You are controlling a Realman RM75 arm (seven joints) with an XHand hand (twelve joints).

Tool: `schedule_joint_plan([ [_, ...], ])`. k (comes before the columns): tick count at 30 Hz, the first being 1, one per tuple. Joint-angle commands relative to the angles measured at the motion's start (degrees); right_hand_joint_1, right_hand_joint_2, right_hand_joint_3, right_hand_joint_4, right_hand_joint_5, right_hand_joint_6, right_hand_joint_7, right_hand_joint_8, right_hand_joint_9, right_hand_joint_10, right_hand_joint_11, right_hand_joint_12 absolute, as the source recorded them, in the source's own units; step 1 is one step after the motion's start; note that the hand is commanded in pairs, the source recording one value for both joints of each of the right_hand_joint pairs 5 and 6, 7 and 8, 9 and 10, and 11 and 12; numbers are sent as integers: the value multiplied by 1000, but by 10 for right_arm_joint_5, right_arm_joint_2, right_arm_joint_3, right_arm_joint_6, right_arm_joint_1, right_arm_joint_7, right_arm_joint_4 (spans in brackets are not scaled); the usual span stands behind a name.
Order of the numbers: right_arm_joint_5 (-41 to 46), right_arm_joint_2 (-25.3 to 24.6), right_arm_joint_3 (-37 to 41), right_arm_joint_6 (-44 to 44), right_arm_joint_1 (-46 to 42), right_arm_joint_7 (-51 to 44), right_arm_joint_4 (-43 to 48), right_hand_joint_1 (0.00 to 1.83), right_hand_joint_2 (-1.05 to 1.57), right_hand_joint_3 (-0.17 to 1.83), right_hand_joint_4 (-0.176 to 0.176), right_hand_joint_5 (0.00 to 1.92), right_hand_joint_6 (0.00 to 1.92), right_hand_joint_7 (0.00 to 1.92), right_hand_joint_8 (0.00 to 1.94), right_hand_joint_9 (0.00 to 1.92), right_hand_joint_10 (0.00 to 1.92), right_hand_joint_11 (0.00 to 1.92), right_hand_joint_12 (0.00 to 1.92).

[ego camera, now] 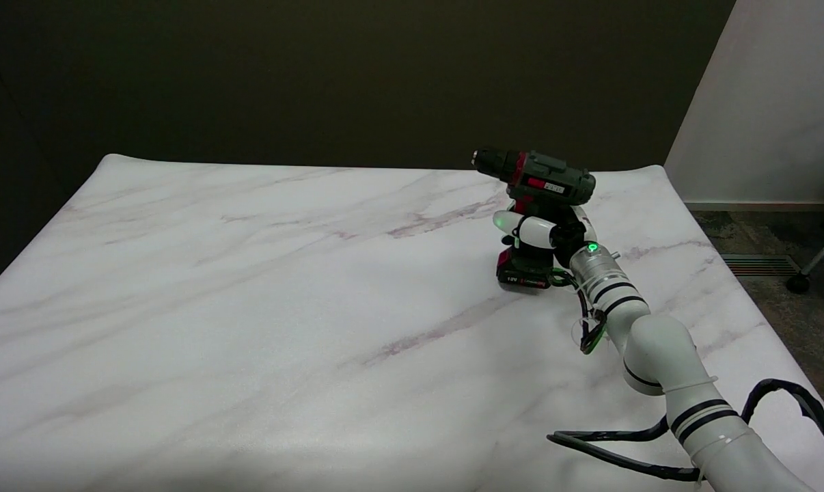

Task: Pick up the power screwdriver.

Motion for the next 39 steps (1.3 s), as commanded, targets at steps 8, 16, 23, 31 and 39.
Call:
schedule_joint_plan([
  [8,2,3,0,-3,7,0,42,1274,1571,253,47,1907,1907,1920,1920,1920,1920,1920,1920],
  [16,11,4,0,-6,9,0,40,1314,1444,234,176,901,901,1920,1920,1920,1920,1920,1920],
  [23,36,3,0,-6,9,0,39,1323,1427,240,176,901,901,1920,1920,1920,1920,1920,1920],
  [31,40,2,0,-6,9,0,42,1291,1511,229,-112,1477,1477,1920,1920,1920,1920,1920,1920],
  [39,40,-1,0,-6,10,0,42,1288,1509,227,14,1920,1920,1920,1920,1920,1920,1920,1920],
])
